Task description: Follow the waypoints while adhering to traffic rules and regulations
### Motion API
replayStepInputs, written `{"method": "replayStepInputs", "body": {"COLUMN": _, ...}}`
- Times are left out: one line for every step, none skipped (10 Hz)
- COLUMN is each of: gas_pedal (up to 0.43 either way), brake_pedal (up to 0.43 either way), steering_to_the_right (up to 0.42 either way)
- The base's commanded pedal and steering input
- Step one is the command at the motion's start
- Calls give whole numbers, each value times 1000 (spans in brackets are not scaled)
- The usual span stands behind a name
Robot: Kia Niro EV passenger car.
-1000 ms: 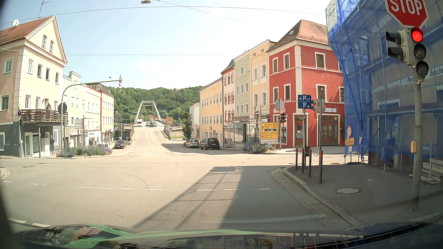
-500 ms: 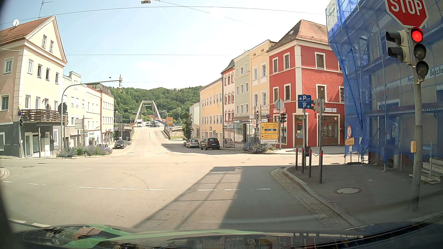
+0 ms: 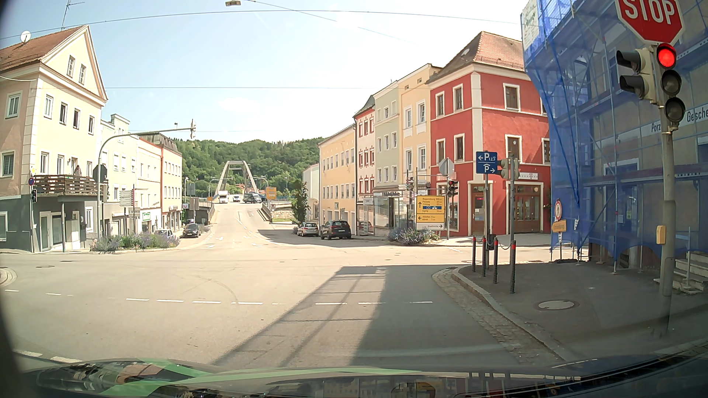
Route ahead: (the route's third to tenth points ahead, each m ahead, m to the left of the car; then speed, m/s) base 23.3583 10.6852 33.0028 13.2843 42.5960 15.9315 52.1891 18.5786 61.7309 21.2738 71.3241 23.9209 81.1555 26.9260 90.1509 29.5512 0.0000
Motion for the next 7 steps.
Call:
{"method": "replayStepInputs", "body": {"gas_pedal": 0, "brake_pedal": 311, "steering_to_the_right": 18}}
{"method": "replayStepInputs", "body": {"gas_pedal": 0, "brake_pedal": 311, "steering_to_the_right": 19}}
{"method": "replayStepInputs", "body": {"gas_pedal": 0, "brake_pedal": 311, "steering_to_the_right": 18}}
{"method": "replayStepInputs", "body": {"gas_pedal": 0, "brake_pedal": 311, "steering_to_the_right": 18}}
{"method": "replayStepInputs", "body": {"gas_pedal": 0, "brake_pedal": 311, "steering_to_the_right": 18}}
{"method": "replayStepInputs", "body": {"gas_pedal": 0, "brake_pedal": 311, "steering_to_the_right": 18}}
{"method": "replayStepInputs", "body": {"gas_pedal": 0, "brake_pedal": 311, "steering_to_the_right": 18}}
